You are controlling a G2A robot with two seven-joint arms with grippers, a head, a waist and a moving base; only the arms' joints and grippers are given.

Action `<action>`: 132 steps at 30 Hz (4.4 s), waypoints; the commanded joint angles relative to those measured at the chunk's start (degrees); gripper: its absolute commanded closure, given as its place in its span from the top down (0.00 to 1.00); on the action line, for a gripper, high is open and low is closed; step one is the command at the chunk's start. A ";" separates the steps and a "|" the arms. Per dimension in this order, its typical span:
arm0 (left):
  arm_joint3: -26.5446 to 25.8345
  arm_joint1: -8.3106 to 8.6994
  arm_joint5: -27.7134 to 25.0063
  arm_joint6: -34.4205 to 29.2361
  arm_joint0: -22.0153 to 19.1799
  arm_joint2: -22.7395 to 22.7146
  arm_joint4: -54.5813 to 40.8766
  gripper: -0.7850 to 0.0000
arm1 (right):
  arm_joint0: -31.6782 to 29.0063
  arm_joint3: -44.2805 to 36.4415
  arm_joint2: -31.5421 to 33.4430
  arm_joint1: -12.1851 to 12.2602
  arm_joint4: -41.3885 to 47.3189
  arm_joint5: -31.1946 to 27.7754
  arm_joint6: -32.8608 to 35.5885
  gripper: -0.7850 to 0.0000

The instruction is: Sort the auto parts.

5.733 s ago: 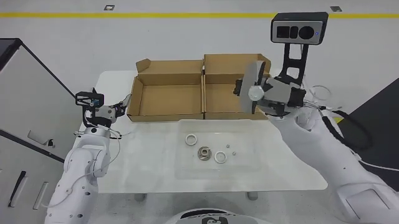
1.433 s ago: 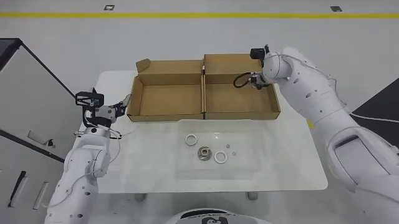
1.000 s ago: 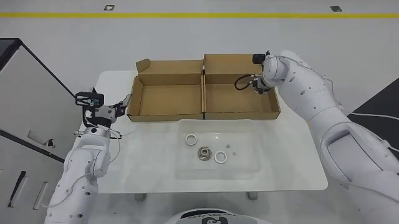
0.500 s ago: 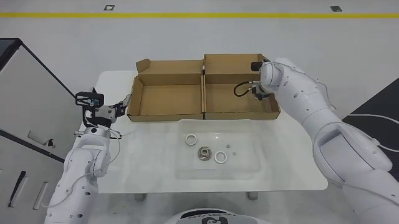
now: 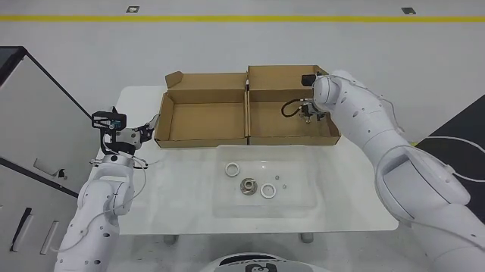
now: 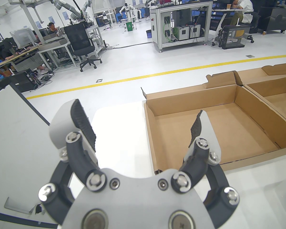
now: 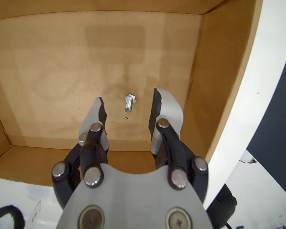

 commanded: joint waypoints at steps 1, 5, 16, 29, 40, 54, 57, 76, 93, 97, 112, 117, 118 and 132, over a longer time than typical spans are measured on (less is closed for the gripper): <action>0.00 0.00 0.00 0.00 0.00 0.00 0.00 1.00 | 0.20 -0.51 0.37 0.04 -0.18 -0.26 -0.38 0.85; 0.00 0.00 0.00 0.00 0.00 0.00 0.00 1.00 | 0.35 -2.66 1.36 0.54 -0.86 -1.51 -0.61 1.00; 0.00 0.00 0.00 0.00 0.00 0.00 0.00 1.00 | -4.96 -26.25 7.48 5.96 -10.31 -4.32 4.07 1.00; 0.00 0.00 0.00 0.00 0.00 0.00 0.00 1.00 | -21.46 -59.56 23.38 13.23 -11.81 -16.87 16.90 1.00; 0.00 0.00 0.00 0.00 0.00 0.00 0.00 1.00 | -25.25 -66.12 23.71 14.22 -3.93 -27.15 21.91 1.00; 0.00 0.00 0.00 0.00 0.00 0.00 0.00 1.00 | -26.63 -69.74 18.34 16.13 0.71 -35.68 21.17 1.00; 0.00 0.00 0.00 0.00 0.00 0.00 0.00 1.00 | -26.63 -69.74 18.34 16.13 0.71 -35.68 21.17 1.00; 0.00 0.00 0.00 0.00 0.00 0.00 0.00 1.00 | -22.11 -78.94 4.11 20.49 -0.79 -30.73 26.13 1.00; 0.00 0.00 0.00 0.00 0.00 0.00 0.00 1.00 | -5.56 -75.95 -16.98 26.96 11.52 -32.10 24.75 1.00; 0.00 0.00 0.00 0.00 0.00 0.00 0.00 1.00 | -4.06 -74.29 -19.48 26.60 12.44 -33.50 23.34 1.00; 0.00 0.00 0.00 0.00 0.00 0.00 0.00 1.00 | -2.59 -67.01 -24.82 23.21 12.67 -36.16 20.68 0.70; 0.00 0.00 0.00 0.00 0.00 0.00 0.00 1.00 | -2.67 -64.97 -25.65 22.17 12.42 -36.43 20.40 0.66; 0.00 0.00 0.00 0.00 0.00 0.00 0.00 1.00 | -2.69 -64.58 -25.77 21.97 12.39 -36.44 20.40 0.66; 0.00 0.00 0.00 0.00 0.00 0.00 0.00 1.00 | -3.60 -60.54 -26.30 19.77 11.45 -36.07 20.73 0.48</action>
